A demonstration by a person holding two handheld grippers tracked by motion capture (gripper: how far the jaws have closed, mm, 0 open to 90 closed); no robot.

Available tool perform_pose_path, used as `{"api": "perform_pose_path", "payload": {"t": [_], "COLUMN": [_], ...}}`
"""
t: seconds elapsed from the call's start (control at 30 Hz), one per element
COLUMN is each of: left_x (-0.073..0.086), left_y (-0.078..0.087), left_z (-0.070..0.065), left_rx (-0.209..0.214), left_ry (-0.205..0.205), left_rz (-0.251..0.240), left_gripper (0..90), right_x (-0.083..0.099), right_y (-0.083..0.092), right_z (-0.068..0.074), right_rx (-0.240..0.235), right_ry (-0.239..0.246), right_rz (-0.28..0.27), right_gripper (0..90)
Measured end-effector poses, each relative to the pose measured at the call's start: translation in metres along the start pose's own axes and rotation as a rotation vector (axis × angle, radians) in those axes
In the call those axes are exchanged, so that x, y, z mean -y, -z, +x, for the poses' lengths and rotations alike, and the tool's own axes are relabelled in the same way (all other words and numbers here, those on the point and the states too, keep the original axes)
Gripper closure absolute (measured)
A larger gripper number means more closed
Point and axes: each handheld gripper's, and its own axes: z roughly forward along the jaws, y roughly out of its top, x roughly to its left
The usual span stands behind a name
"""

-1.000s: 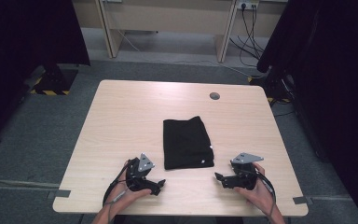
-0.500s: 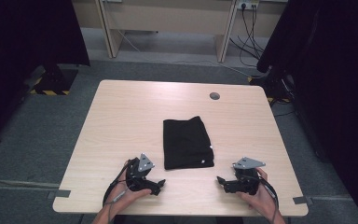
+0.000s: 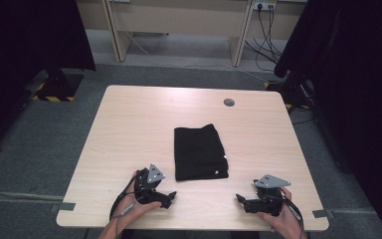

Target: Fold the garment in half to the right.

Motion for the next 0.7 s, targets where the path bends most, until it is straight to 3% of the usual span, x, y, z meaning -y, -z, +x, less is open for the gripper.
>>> {"api": "perform_pose_path", "payload": {"t": [0.37,0.7], "left_x": [0.0,0.0], "left_y": [0.0,0.0], "left_z": [0.0,0.0], "left_rx": [-0.001,-0.002], "left_ry": [0.001,0.002], "left_rz": [0.0,-0.001], "left_gripper": [0.0,0.0], "right_x": [0.007,0.018], "right_y": [0.007,0.013], "right_z": [0.007,0.012], "right_rx": [0.007,0.018], "right_ry": [-0.006,-0.018], "right_rz": [0.001,-0.038], "right_gripper": [14.9,14.8]}}
